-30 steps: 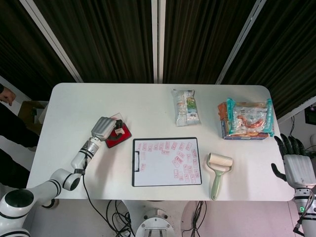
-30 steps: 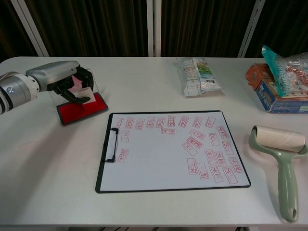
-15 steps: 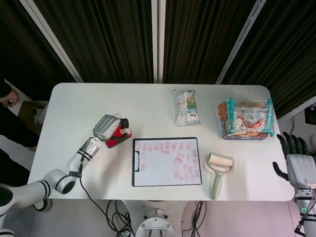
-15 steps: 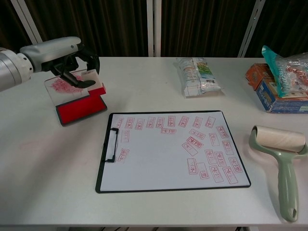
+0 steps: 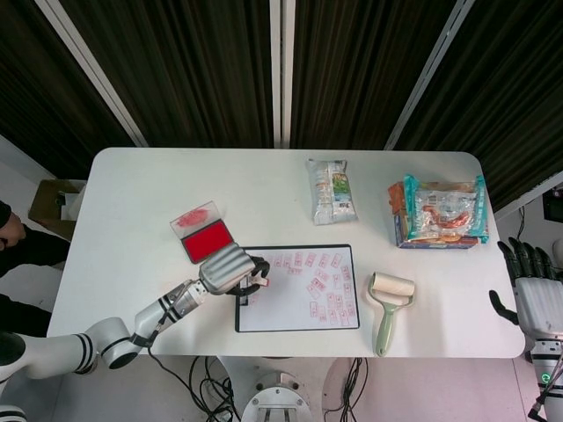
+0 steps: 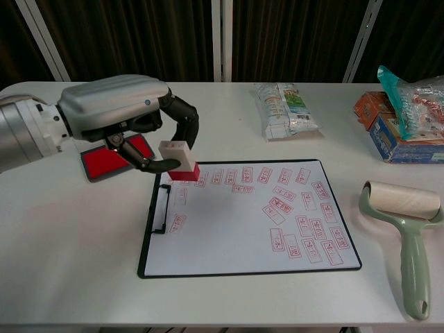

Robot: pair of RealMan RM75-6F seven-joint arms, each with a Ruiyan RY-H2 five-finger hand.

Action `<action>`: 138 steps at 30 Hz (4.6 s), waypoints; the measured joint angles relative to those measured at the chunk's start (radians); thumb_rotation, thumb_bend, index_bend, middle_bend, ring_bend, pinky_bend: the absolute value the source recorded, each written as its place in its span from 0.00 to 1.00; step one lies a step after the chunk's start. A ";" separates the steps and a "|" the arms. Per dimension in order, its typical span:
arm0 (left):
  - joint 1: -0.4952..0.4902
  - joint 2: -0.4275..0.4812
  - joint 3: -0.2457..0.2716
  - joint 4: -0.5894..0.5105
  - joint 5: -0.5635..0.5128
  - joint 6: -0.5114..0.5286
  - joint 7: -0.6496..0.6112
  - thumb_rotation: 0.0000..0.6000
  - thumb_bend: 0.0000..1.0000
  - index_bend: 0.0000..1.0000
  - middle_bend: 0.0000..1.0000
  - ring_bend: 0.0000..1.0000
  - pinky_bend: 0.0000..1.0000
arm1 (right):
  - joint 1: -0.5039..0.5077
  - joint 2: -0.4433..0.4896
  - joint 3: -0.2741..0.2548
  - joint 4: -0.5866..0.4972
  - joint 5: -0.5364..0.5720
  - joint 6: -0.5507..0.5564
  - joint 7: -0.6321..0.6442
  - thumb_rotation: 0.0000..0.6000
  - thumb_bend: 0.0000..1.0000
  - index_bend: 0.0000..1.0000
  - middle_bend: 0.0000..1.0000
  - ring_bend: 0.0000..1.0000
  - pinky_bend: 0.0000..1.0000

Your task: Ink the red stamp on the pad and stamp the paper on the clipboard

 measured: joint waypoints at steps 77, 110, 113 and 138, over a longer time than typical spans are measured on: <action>-0.081 -0.258 -0.060 0.303 -0.241 -0.199 -0.002 1.00 0.48 0.66 0.69 1.00 1.00 | 0.002 -0.004 0.009 0.036 0.043 -0.045 0.021 1.00 0.26 0.00 0.00 0.00 0.00; -0.075 -0.307 -0.040 0.399 -0.215 -0.185 -0.044 1.00 0.48 0.66 0.70 1.00 1.00 | 0.006 0.010 -0.001 0.023 0.035 -0.066 0.049 1.00 0.26 0.00 0.00 0.00 0.00; -0.075 -0.301 -0.041 0.390 -0.213 -0.179 -0.048 1.00 0.48 0.66 0.70 1.00 1.00 | 0.005 0.015 -0.003 0.015 0.030 -0.065 0.059 1.00 0.26 0.00 0.00 0.00 0.00; 0.172 0.144 0.028 -0.095 -0.194 0.105 -0.020 1.00 0.45 0.66 0.69 1.00 1.00 | 0.010 0.005 -0.005 0.013 0.011 -0.057 0.062 1.00 0.27 0.00 0.00 0.00 0.00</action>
